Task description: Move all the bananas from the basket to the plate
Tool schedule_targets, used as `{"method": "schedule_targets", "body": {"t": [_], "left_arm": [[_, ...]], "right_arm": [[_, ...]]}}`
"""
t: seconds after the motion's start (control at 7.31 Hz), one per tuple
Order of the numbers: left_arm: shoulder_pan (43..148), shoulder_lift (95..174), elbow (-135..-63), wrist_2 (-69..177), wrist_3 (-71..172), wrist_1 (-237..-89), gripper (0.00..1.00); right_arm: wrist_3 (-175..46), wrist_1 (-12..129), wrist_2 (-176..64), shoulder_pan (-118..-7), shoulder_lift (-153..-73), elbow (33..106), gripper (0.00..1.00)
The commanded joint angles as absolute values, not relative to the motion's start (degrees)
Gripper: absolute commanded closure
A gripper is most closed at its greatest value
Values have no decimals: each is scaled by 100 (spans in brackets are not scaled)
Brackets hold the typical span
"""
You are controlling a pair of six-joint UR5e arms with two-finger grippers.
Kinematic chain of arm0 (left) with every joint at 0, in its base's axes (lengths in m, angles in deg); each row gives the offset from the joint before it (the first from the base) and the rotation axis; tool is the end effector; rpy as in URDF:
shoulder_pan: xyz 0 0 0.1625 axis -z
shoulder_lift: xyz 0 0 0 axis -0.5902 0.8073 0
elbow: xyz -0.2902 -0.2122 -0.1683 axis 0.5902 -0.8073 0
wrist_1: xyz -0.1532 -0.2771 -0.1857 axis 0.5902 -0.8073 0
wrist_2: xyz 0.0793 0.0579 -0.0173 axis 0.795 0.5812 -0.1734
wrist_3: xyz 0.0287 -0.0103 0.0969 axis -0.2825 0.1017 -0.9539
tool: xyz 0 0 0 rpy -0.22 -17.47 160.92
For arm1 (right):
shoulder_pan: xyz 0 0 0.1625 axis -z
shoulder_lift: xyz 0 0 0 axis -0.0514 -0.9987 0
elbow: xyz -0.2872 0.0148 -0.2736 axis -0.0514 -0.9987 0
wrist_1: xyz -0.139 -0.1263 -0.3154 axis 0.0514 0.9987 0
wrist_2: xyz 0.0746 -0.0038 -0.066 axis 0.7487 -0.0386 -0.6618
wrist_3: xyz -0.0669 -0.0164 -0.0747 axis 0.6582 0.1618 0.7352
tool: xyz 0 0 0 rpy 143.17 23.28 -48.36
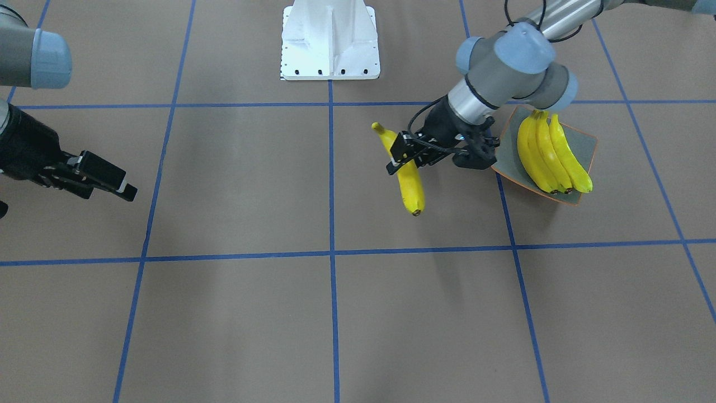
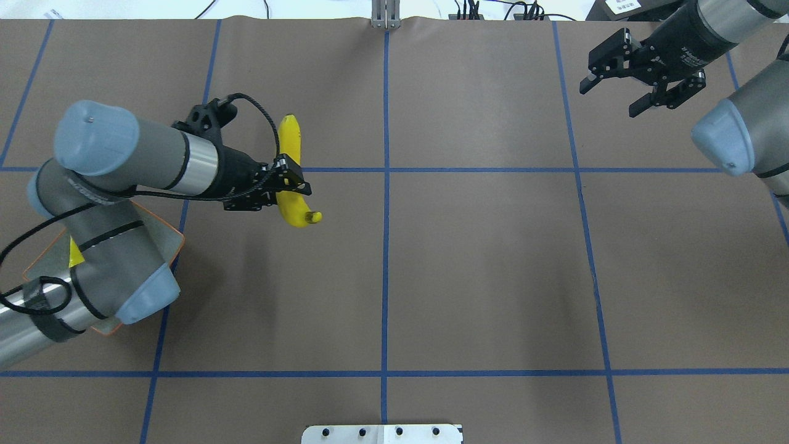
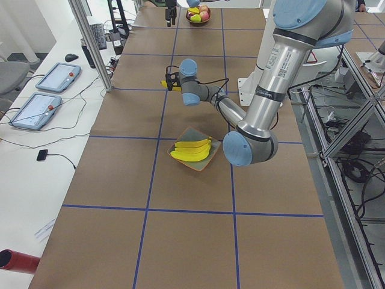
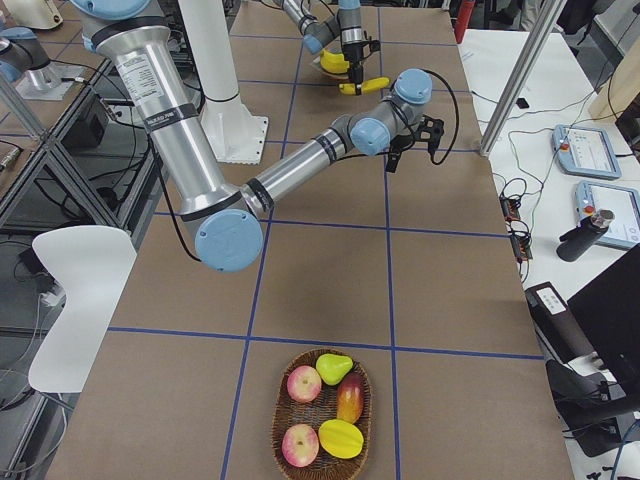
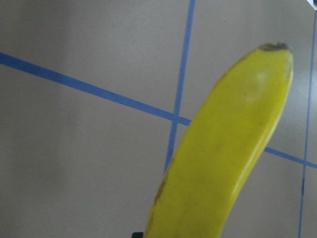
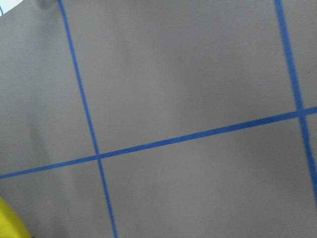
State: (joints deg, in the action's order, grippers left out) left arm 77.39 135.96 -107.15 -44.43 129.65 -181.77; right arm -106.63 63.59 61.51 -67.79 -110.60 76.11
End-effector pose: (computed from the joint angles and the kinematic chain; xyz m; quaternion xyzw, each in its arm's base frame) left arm 0.3577 -0.4231 0.2879 -0.0058 0.6221 -0.1473 0.7689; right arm -0.1884 -0.5308 0.3277 -0.0321 -0.5057 0.1028 0.8560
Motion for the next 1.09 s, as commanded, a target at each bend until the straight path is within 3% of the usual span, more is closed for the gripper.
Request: {"method": "schedule_targets", "body": {"t": [0.0,0.96], "left_arm": [[8020,12524,-11439,-4772,12976,-18098,100],[8091,11105,-11503,-4790,11817,-18142,100]], "right_arm": [[-10032,6525,5672,-6623,-11169,7355,0],[-9395,6693,5610,-6746,-11213,7170,0]]}}
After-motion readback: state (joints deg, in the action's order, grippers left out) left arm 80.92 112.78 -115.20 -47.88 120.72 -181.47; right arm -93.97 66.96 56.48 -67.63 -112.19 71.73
